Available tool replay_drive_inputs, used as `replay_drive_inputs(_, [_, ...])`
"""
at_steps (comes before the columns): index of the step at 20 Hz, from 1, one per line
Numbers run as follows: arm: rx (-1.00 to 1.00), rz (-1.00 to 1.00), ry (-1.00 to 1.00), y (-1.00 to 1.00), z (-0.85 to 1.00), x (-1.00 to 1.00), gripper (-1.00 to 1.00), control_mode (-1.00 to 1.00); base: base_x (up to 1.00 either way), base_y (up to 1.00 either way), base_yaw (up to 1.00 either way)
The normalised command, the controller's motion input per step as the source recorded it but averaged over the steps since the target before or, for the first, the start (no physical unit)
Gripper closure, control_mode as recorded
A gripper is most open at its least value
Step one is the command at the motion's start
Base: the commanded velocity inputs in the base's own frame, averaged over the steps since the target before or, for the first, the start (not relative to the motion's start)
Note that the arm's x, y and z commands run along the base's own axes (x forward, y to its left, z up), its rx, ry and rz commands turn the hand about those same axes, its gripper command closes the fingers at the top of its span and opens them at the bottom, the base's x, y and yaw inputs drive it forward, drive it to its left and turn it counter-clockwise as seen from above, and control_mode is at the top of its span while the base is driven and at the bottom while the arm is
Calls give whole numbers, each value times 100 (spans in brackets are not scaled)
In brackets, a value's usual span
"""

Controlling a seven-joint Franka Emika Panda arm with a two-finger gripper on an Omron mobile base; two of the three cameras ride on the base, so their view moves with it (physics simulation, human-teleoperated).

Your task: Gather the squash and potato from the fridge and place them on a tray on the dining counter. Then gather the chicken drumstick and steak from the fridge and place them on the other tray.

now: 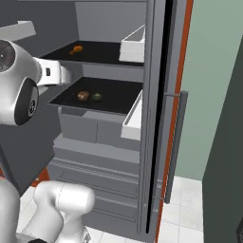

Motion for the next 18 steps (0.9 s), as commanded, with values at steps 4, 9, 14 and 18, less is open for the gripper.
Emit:
replay_drive_inputs(4, [0, 4, 12, 0, 11, 49, -100, -100, 0, 0, 0])
replay_drive_inputs(9, [0, 1, 16, 0, 0, 70, -100, -100, 0, 0, 0])
replay_drive_inputs(14, [0, 5, -2, 13, 1, 41, -100, -100, 0, 0, 0])
replay_drive_inputs(18, [0, 4, -4, 28, 0, 41, -100, -100, 0, 0, 0])
